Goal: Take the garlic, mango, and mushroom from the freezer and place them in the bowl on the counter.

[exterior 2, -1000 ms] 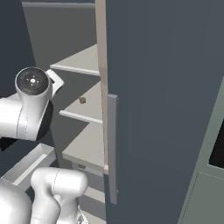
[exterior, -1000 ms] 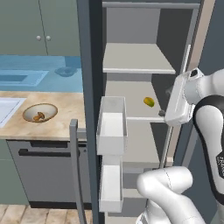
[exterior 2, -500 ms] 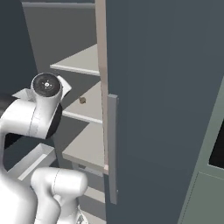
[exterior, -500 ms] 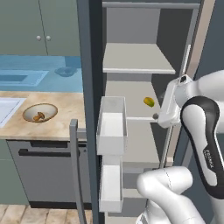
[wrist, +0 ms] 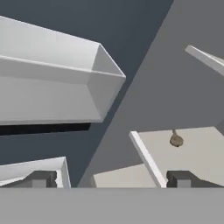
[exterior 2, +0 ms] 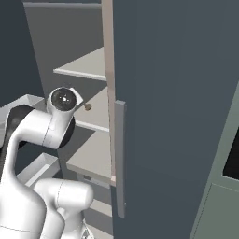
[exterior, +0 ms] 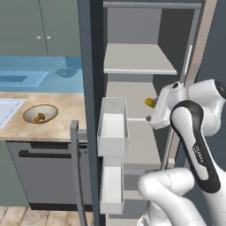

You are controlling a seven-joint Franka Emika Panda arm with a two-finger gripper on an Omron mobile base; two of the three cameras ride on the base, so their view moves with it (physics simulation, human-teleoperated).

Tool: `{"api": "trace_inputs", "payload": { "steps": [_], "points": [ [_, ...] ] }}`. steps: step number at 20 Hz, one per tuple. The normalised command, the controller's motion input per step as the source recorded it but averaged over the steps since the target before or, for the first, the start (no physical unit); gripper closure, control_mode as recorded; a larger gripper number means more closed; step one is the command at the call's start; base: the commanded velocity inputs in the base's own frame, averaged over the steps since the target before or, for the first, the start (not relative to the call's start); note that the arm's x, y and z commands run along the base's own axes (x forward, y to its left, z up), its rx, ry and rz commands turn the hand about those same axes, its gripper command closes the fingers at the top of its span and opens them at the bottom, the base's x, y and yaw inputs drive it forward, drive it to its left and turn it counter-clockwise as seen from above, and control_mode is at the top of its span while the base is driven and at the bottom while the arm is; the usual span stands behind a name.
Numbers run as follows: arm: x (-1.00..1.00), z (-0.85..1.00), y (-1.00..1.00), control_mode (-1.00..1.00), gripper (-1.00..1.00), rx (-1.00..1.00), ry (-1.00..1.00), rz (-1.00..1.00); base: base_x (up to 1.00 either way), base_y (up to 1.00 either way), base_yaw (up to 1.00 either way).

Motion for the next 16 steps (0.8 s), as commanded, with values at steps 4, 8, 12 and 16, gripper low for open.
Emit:
{"api": "trace_inputs", "payload": {
  "steps": [4,8,12,16],
  "points": [
    [0.56,-0.22,0.05,-1.00,-1.00,0.10,0.00,0.00,0.00,0.00,0.00],
    [0.56,-0.18,0.13,-1.00,-1.00,0.09,0.00,0.01,0.00,0.00,0.00],
    [0.40,-0.06,0.01,-1.00,-1.00,0.01,-0.01,0.00,0.00,0.00,0.00],
    [0.22,0.00,0.12,-1.00,-1.00,0.00,0.00,0.00,0.00,0.00,0.00]
  ]
}}
